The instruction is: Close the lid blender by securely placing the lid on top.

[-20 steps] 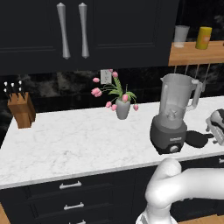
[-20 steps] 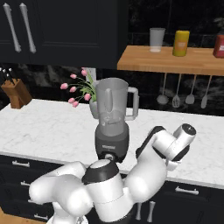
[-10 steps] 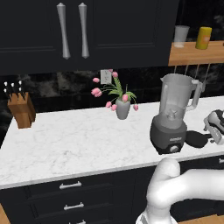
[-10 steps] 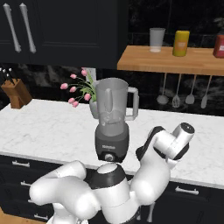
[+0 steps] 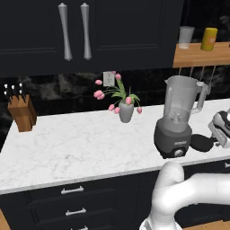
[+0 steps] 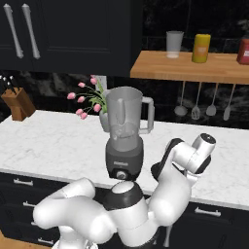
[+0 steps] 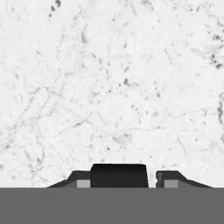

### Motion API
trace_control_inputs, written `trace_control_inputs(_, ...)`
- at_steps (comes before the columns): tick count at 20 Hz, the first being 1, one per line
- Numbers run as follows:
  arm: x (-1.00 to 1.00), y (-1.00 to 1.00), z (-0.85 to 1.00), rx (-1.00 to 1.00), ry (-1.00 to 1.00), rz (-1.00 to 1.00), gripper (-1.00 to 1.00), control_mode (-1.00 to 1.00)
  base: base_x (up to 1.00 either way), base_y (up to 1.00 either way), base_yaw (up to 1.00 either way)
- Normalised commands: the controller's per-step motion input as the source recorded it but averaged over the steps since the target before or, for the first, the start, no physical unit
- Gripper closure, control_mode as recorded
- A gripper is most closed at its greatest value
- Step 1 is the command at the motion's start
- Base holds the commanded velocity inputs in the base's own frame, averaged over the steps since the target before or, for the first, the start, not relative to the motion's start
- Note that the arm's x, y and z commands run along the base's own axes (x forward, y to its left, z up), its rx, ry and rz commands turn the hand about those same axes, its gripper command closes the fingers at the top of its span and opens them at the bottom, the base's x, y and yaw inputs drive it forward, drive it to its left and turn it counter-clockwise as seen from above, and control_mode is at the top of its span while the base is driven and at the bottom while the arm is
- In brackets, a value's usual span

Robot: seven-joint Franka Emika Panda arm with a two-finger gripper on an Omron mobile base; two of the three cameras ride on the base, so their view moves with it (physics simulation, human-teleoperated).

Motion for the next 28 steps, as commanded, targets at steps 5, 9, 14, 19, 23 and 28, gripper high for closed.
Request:
trace_control_inputs(5,-0.17,0.0,0.12,0.0,0.05,0.01,1.0,-1.0,0.0,0.0,0.0)
trace_control_inputs(9,-0.76,0.0,0.92,0.0,-0.01,0.0,1.0,-1.0,0.0,0.0,0.0)
trace_control_inputs(14,-0.94,0.0,1.0,0.0,-0.07,0.0,1.0,-1.0,0.0,0.0,0.0)
trace_control_inputs(19,-0.97,0.0,1.0,0.0,-0.14,0.0,1.0,-1.0,0.0,0.0,0.0)
trace_control_inputs(23,-0.75,0.19,1.0,0.0,-0.1,0.0,1.0,-1.0,0.0,0.0,0.0)
trace_control_inputs(28,-0.41,0.53,1.0,0.0,-0.01,0.0,1.0,-1.0,0.0,0.0,0.0)
